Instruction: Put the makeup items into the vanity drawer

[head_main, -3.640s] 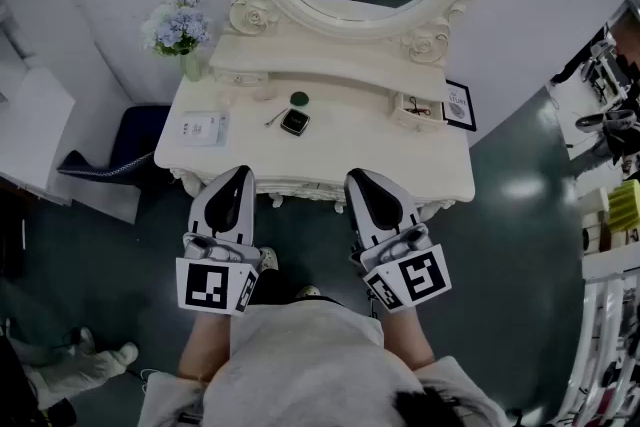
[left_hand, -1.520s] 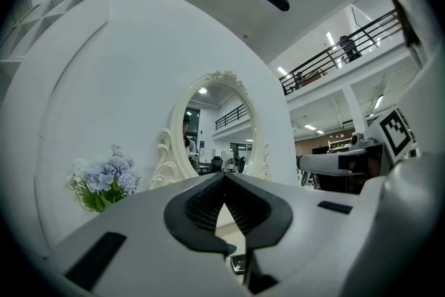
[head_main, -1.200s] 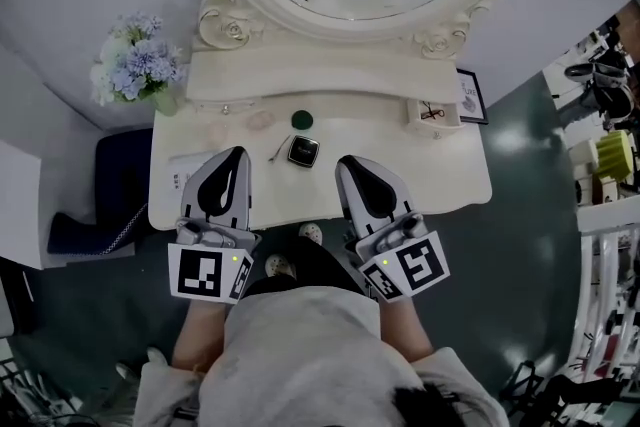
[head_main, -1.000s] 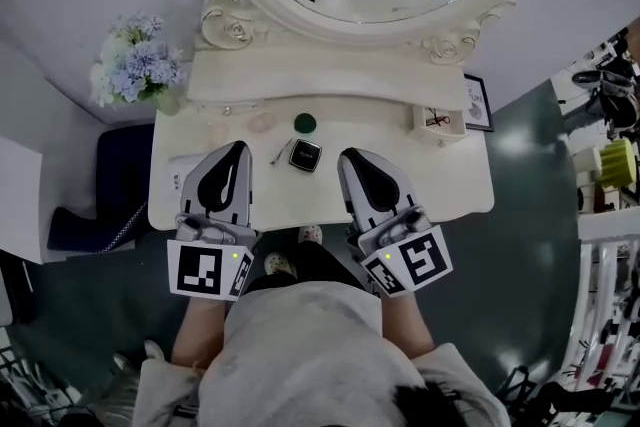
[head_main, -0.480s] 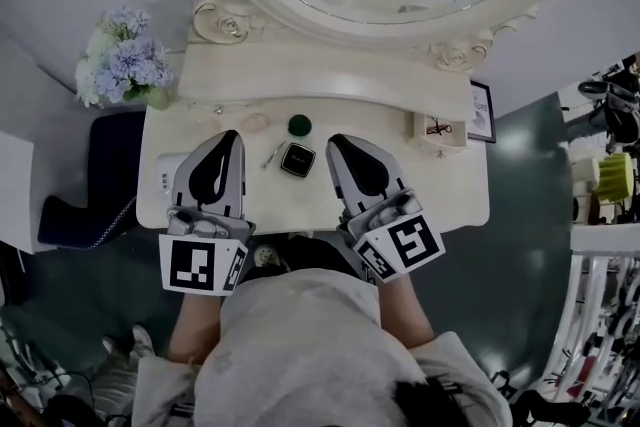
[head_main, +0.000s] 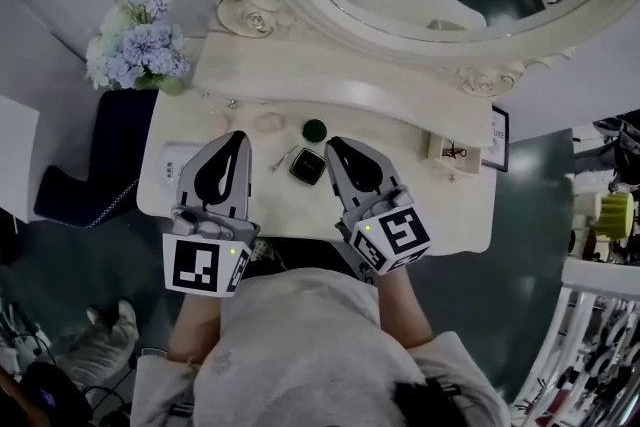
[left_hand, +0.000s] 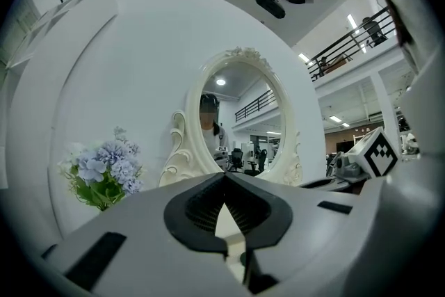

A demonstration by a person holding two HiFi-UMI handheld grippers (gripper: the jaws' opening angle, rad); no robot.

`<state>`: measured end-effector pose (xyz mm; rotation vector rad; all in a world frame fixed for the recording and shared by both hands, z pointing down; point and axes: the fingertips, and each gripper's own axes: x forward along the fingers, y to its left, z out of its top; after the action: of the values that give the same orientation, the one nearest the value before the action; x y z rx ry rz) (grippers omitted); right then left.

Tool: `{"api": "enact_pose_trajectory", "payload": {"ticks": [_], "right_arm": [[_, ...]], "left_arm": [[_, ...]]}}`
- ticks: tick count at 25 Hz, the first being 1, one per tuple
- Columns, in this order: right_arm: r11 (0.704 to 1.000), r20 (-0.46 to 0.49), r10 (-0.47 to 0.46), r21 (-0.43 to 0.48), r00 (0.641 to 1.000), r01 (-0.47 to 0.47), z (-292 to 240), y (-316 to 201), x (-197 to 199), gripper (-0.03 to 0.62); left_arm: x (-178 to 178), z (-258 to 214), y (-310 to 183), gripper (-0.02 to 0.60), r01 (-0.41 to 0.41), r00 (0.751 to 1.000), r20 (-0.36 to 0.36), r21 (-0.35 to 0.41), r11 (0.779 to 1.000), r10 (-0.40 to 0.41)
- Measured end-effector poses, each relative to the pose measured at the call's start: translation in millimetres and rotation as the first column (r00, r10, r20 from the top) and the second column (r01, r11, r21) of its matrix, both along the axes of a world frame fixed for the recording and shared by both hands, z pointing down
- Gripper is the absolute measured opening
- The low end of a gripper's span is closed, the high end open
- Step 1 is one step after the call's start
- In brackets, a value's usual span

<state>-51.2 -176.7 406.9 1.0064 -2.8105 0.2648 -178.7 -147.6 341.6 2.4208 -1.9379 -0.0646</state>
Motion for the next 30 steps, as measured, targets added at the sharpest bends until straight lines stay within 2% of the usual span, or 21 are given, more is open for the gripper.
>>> {"api": "enact_pose_trajectory", "payload": {"ticks": [10, 24, 27, 30], "right_arm": [[0.986, -0.121, -0.138, -0.112, 0.983, 0.124, 51.6, -9.5, -35.4, 0.029], [0.956, -0.201, -0.215, -0.242, 0.956, 0.164, 115.9, -29.3, -64.2, 0.031], [0.946, -0.224, -0.245, -0.270, 0.943, 0.181, 130.2, -30.6, -70.2, 0.082], [0.936, -0.236, -0.269, -0.294, 0.934, 0.196, 141.6, -31.4, -76.9, 0.094]], "left_arm": [[-23.9, 8.1, 5.5, 0.014, 0.100, 0.995, -0.007, -0.026, 0.995, -0.101], [-47.8, 20.5, 21.9, 0.014, 0.229, 0.973, -0.005, -0.062, 0.971, -0.230], [-52.2, 23.7, 25.9, 0.014, 0.256, 0.966, -0.003, -0.074, 0.964, -0.257], [-55.8, 26.9, 30.1, 0.014, 0.278, 0.960, 0.002, -0.086, 0.957, -0.279]]}}
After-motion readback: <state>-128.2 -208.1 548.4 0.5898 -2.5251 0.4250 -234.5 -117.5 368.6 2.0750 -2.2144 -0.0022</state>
